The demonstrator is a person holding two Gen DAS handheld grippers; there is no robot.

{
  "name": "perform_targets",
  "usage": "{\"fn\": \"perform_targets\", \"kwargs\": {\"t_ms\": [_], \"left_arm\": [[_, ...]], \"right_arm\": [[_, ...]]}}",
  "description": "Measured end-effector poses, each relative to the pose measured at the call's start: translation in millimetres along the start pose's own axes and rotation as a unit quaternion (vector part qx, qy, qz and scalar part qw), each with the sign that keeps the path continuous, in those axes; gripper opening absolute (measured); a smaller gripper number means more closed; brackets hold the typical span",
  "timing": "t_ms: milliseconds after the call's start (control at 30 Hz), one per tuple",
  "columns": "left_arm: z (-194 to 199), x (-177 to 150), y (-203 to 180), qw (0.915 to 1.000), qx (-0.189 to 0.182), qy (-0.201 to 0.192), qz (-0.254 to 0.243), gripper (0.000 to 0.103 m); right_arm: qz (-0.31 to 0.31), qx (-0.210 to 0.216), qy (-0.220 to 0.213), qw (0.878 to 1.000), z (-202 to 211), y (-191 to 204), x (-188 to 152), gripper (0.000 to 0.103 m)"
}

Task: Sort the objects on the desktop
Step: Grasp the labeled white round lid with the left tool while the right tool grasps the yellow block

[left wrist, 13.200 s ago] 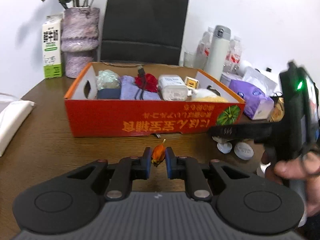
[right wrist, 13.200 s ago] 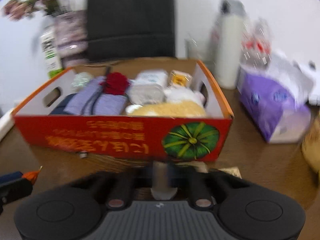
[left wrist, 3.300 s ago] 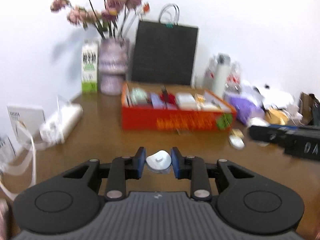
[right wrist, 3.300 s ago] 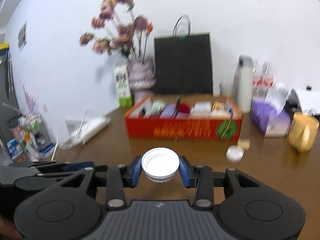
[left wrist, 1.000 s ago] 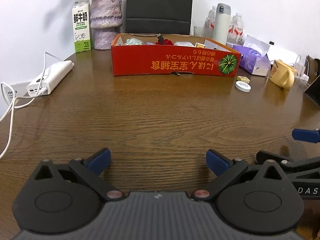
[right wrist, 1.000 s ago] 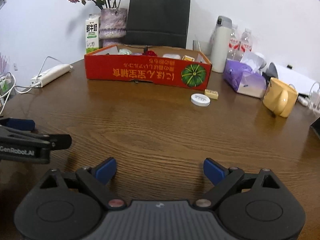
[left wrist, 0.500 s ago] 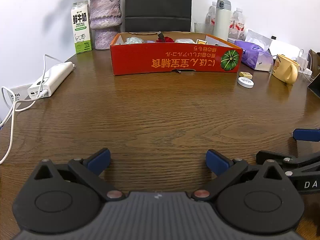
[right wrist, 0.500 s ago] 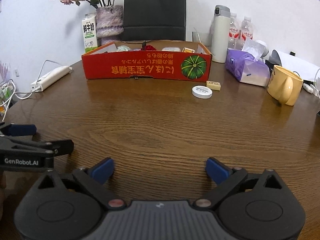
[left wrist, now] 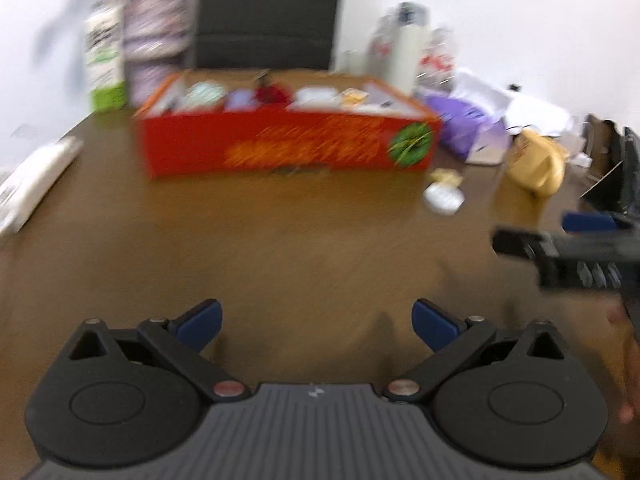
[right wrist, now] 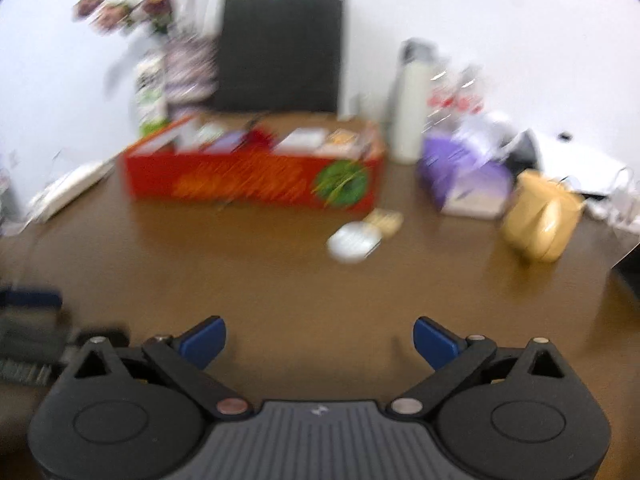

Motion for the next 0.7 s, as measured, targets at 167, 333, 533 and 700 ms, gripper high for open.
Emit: {"fn": "perform_targets", "kwargs": {"t_ms": [167,333,533,700], "left_arm": [[-60.7,43.3,-57.6,0.9968,-0.080,-0.003,0.002,0.102],[-115.7,67.1,-87.6,0.9985,-0.049,-0.009,-0.023,0.093],[-127.8,73.6,-91.4,0.9976,-0.068,-0.012,0.005,0.031],[-111.8,62.5,-44.5,0.9993,-0.020,-0.021,0.025,0.007]], "right_arm": [[-0.031,0.015,0.029,0.999,-58.3,-45.3,43.2,0.089],[-0.081,0.058,0.030,0.995,-89.8,-71.6,67.4,0.085],[-0.084,0.047,0.070,0.993,-122.2,-72.4,51.7,0.068],[-0.062,0.045,0.078,0.994,-138.3,-55.4,48.3,0.061]]}}
Point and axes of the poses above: each gripper's, at about its wrist camera, not at the fingertips, and z roughly against the way its jaws point, y to its left, x to its top, the point moved 9 cm from there along -z, roughly the way its jaws point, and after that the axes turned 1 degree about z, right-handed, at the moved point
